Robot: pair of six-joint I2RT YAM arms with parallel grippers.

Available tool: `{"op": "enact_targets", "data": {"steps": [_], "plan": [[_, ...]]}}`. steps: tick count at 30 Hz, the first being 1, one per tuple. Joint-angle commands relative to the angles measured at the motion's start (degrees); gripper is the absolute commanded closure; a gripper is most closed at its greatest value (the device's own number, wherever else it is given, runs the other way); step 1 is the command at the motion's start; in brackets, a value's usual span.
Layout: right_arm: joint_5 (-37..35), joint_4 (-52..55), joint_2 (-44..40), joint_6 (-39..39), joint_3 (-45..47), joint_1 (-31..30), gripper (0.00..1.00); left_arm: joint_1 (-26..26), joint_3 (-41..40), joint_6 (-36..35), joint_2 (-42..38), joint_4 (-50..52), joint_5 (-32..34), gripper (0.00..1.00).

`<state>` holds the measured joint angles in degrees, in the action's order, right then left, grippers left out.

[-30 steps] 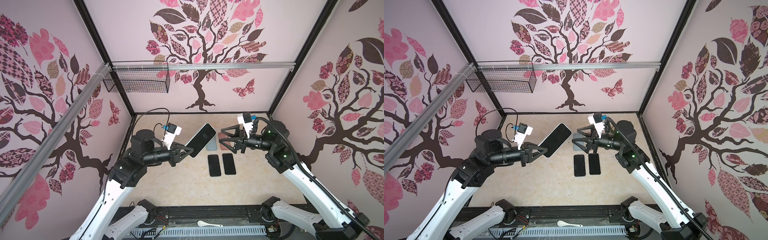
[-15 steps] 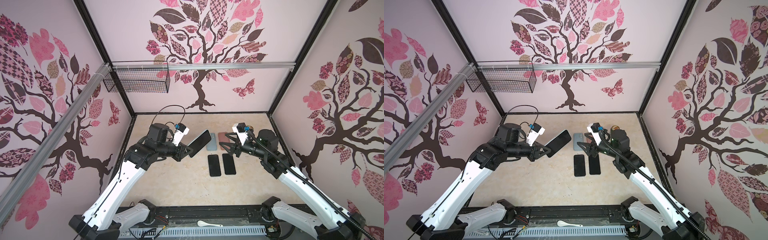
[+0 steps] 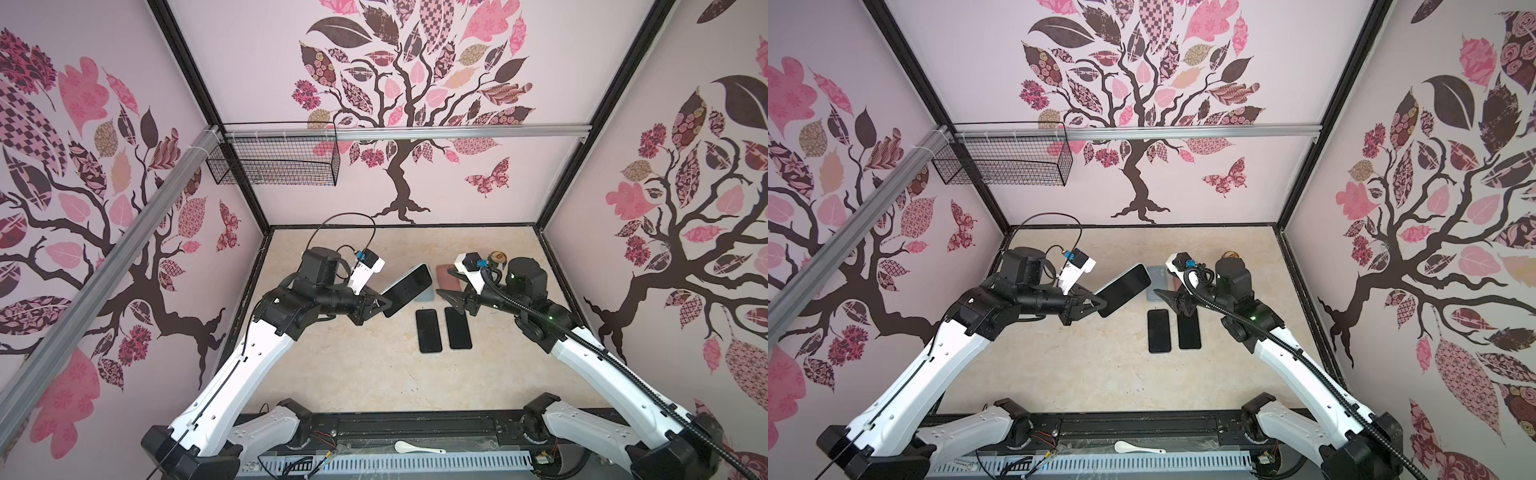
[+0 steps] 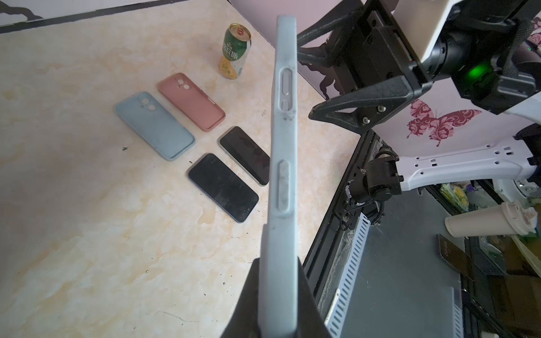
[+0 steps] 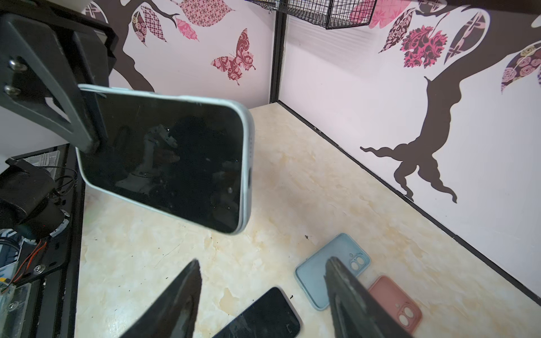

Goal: Take the phone out of the phone case
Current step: Remove the phone case from the phone.

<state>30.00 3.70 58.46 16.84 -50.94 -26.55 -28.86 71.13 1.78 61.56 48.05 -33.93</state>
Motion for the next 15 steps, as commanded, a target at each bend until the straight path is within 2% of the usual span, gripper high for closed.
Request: {"op": "enact_targets", "data": {"steps": [1, 2, 7, 12, 15], "plan": [[4.16, -0.5, 0.51, 3.73, -0.54, 0.05, 0.3, 0.03, -3.11, -0.83, -3.63, -5.73, 3.25, 1.0], [6.42, -0.01, 0.83, 5.72, -0.93, 0.07, 0.31, 0.12, -5.06, -1.0, -5.01, -6.69, 4.6, 1.0], [17.95, 7.63, 4.07, 17.69, -4.69, 0.0, 0.31, 0.21, -11.73, -4.36, -12.12, -13.07, -0.12, 1.0], [23.79, 6.98, 6.34, 20.22, -6.15, -0.05, 0.29, 0.74, -12.6, -8.92, -16.18, -12.27, 2.43, 1.0], [25.28, 7.77, 7.56, 22.03, -7.52, -0.21, 0.29, 1.65, -11.57, -13.12, -16.4, -9.71, -1.14, 1.0]]}}
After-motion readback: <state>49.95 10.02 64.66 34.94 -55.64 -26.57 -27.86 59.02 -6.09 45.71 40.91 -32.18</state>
